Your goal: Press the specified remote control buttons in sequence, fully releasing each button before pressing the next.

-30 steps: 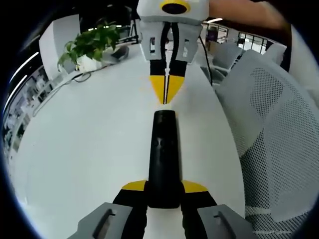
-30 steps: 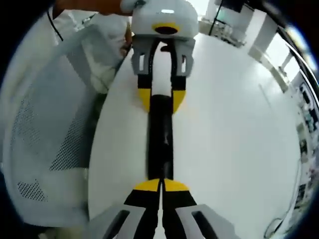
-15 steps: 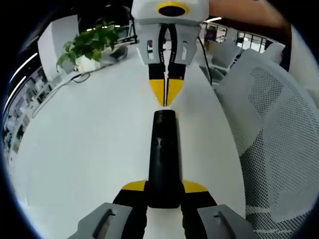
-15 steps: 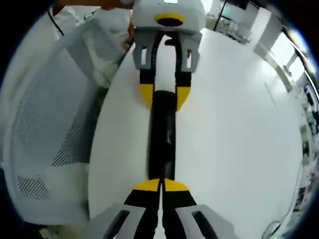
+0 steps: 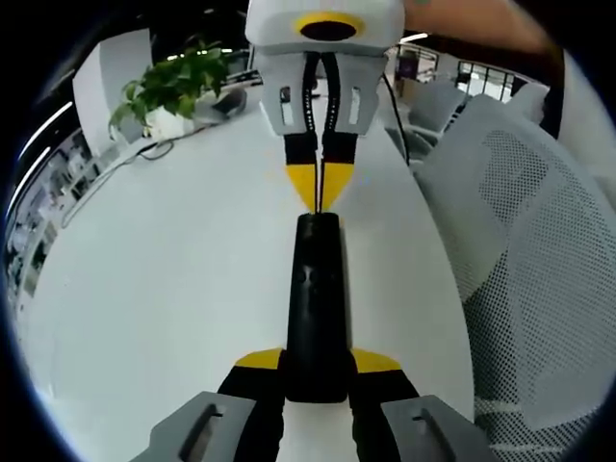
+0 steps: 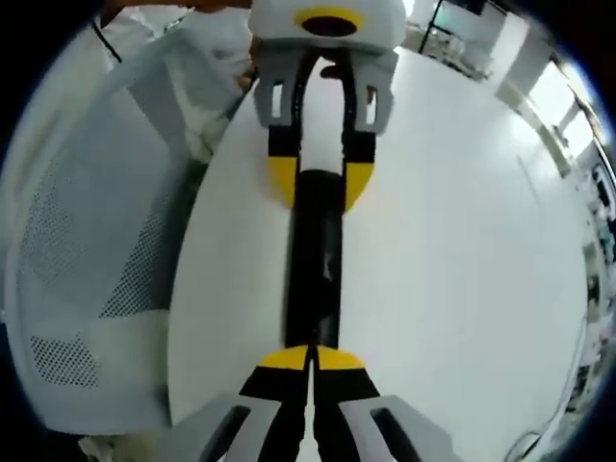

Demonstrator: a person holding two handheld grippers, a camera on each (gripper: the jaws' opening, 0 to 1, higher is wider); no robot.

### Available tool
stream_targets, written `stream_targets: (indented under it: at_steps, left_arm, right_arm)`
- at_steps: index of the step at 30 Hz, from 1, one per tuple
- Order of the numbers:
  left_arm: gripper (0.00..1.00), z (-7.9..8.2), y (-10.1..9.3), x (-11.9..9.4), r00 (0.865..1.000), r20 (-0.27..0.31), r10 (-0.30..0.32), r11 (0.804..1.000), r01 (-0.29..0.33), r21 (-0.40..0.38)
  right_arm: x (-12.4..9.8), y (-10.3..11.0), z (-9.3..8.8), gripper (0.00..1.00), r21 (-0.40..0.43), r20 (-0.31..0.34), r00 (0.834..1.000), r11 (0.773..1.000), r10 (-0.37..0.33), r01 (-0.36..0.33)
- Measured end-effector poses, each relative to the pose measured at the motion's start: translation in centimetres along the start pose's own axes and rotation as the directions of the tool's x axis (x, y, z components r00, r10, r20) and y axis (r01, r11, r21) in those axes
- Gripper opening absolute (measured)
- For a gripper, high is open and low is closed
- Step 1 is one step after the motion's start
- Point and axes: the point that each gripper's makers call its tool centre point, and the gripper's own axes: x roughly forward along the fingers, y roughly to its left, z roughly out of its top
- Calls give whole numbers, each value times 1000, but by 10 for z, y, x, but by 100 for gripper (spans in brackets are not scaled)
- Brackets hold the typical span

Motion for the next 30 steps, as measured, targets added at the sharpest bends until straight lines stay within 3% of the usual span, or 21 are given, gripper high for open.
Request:
stream_targets:
  at_steps: [30]
  left_arm:
    - [25, -1, 1, -1, 1000, -4, -1, 1000, 1, 4]
  right_arm:
    - [4, 0, 0, 0, -1, -29, 999, 1000, 24, -24]
